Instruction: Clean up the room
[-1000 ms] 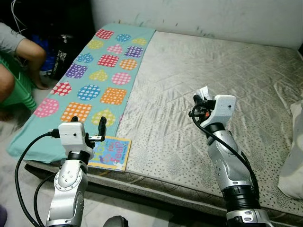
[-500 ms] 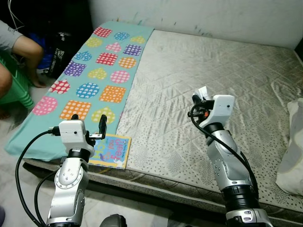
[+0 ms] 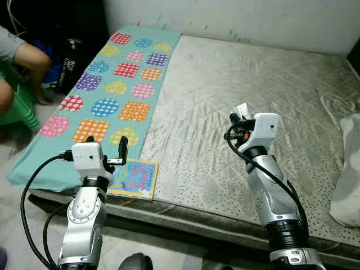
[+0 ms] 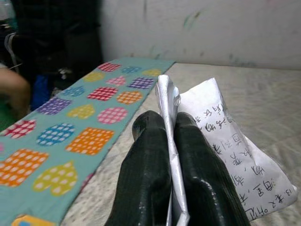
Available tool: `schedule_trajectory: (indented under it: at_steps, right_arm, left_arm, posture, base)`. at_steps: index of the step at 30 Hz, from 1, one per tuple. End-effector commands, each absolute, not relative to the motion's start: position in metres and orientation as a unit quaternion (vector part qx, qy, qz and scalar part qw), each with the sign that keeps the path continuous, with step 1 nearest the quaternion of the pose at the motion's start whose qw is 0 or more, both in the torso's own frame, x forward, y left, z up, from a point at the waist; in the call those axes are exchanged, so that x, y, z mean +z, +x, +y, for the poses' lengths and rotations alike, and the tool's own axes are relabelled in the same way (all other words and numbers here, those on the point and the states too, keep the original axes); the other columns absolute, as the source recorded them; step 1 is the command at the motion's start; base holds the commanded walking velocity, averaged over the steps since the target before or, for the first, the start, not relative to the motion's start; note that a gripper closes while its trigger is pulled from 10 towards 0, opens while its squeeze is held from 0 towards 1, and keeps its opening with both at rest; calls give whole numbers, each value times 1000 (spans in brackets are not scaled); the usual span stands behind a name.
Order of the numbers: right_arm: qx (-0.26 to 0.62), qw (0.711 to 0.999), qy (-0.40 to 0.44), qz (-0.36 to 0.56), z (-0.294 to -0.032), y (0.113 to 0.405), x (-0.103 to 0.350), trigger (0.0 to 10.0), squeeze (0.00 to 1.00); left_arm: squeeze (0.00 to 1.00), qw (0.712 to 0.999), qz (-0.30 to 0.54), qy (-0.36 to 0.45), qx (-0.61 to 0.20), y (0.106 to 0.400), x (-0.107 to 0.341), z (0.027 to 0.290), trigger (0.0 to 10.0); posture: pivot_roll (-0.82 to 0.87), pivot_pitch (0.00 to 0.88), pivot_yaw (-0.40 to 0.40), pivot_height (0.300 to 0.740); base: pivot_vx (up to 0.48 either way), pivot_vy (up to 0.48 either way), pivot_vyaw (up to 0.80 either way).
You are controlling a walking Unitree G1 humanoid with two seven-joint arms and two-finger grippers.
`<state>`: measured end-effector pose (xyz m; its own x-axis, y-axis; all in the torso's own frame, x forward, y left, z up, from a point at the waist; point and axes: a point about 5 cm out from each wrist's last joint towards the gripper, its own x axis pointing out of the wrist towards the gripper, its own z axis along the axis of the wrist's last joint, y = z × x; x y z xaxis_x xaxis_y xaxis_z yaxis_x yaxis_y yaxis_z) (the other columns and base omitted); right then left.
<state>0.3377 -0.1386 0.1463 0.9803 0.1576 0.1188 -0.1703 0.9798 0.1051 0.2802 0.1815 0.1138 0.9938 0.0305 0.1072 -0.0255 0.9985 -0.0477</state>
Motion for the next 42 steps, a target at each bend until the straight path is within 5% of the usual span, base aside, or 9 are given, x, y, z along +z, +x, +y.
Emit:
schedule_trajectory:
  at_steps: [1,12,42]
  right_arm:
    - [85,994,56,-50,-139,338,145,10000,0]
    - [89,994,51,-47,-137,338,143,10000,0]
    - [102,993,47,-45,-135,338,143,10000,0]
  left_arm:
    - [0,999,-44,-23,17,279,110,182,10000]
    - [0,999,-46,-26,15,278,110,182,10000]
    - [0,997,-58,-47,7,276,111,180,10000]
  posture:
    - [95,114,-17,740]
    - [92,114,-18,740]
    - [88,94,-24,740]
  base:
    - [0,480,0]
    - [0,472,0]
    - [0,0,-57]
